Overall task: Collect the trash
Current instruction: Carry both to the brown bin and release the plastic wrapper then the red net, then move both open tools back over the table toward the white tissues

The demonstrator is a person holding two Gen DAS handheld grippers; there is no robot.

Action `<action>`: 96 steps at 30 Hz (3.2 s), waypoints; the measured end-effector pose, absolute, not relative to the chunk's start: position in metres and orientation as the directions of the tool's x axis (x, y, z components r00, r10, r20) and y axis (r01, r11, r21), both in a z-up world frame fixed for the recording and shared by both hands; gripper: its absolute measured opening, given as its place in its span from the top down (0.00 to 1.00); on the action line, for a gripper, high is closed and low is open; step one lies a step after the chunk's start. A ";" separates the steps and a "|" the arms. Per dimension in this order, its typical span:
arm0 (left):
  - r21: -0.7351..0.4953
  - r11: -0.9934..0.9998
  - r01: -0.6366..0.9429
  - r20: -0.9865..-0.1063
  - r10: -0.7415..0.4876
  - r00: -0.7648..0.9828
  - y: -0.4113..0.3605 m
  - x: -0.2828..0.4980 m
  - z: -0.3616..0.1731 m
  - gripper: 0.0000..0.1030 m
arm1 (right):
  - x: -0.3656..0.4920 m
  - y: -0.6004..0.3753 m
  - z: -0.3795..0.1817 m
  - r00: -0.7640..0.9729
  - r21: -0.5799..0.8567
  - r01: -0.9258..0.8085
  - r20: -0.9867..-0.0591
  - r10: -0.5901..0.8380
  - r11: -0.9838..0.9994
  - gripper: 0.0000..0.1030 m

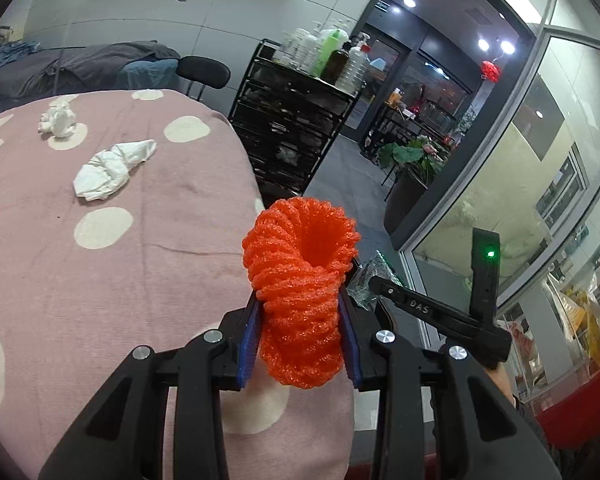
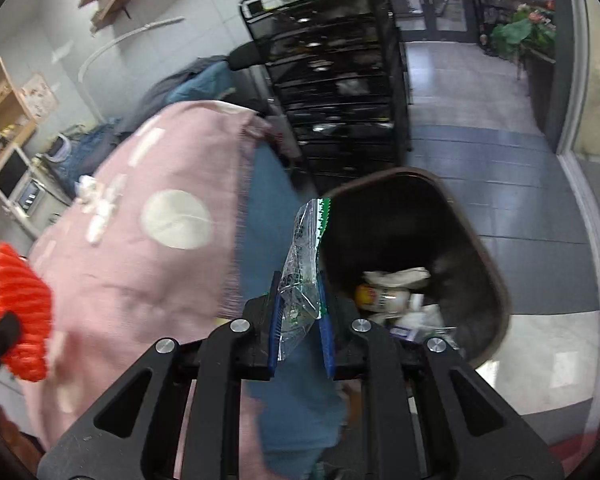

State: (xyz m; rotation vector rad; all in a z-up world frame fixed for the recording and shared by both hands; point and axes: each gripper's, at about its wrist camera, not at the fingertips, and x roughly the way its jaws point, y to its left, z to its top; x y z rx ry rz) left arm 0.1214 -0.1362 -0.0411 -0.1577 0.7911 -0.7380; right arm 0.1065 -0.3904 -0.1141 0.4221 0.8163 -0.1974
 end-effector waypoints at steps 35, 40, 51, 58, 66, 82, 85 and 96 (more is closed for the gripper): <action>-0.313 0.652 0.691 -0.743 -0.621 0.249 -0.281 0.132 -0.097 0.67 | 0.072 -0.422 -0.203 0.531 0.200 0.539 -0.835 -0.146 0.818 0.26; -0.282 0.652 0.704 -0.769 -0.592 0.241 -0.306 0.140 -0.106 0.67 | 0.063 -0.420 -0.208 0.524 0.209 0.547 -0.840 -0.137 0.811 0.26; -0.233 0.654 0.720 -0.835 -0.514 0.196 -0.349 0.153 -0.136 0.59 | 0.051 -0.415 -0.208 0.522 0.210 0.543 -0.843 -0.131 0.813 0.25; -0.213 0.654 0.726 -0.825 -0.518 0.224 -0.351 0.152 -0.137 0.19 | 0.047 -0.424 -0.213 0.516 0.221 0.566 -0.846 -0.133 0.794 0.20; -0.203 0.670 0.714 -0.809 -0.526 0.263 -0.345 0.149 -0.128 0.11 | 0.035 -0.436 -0.203 0.563 0.265 0.595 -0.812 -0.157 0.759 0.20; -0.251 0.685 0.683 -0.635 -0.649 0.418 -0.247 0.131 -0.041 0.05 | 0.067 -0.420 -0.145 0.654 0.249 0.472 -0.743 -0.146 0.846 0.18; -0.266 0.727 0.633 -0.638 -0.625 0.449 -0.215 0.142 -0.038 0.05 | 0.084 -0.405 -0.130 0.679 0.257 0.400 -0.728 -0.097 0.880 0.17; -0.094 0.897 0.431 -0.691 -0.370 0.621 -0.093 0.204 -0.042 0.05 | 0.181 -0.304 -0.078 0.661 0.234 -0.022 -0.726 0.190 0.972 0.17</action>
